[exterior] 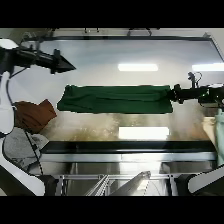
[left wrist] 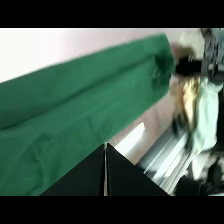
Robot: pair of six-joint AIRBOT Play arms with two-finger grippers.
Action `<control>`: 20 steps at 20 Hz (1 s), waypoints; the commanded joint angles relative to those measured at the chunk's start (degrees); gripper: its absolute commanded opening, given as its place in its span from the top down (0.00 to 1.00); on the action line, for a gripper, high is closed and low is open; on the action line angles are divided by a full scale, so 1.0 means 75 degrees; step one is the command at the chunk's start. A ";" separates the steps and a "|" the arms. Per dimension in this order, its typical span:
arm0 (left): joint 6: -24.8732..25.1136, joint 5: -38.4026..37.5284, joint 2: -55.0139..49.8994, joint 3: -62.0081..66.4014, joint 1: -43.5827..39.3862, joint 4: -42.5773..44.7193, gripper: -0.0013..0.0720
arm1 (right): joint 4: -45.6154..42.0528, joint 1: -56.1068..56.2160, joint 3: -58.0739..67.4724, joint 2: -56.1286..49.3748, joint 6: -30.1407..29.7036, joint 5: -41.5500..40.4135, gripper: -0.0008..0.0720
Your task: Fold the shirts.
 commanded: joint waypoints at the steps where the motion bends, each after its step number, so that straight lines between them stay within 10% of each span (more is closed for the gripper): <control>1: 0.0093 0.0513 0.0006 -0.0003 -0.1716 0.1833 0.98 | 0.0717 -0.0041 0.0259 0.0216 0.0006 0.1142 0.97; 7: -0.0463 0.2984 -0.0997 0.0003 -0.4051 0.3794 0.95 | 0.2544 -0.0251 0.0472 0.1128 0.0012 0.2809 0.97; 13: -0.1043 0.2792 -0.2320 0.0909 -0.4412 0.3497 0.95 | 0.3378 -0.0058 0.0472 0.1786 0.0379 0.3139 0.97; 17: -0.0697 0.3075 -0.2288 0.0568 -0.3893 0.0478 0.95 | 0.3450 0.0644 0.0472 0.1865 0.0376 0.2938 0.97; 20: 0.0670 0.1335 -0.1824 0.0621 -0.2815 -0.3955 0.95 | 0.3453 0.1641 0.0472 0.1865 0.0242 0.1932 0.97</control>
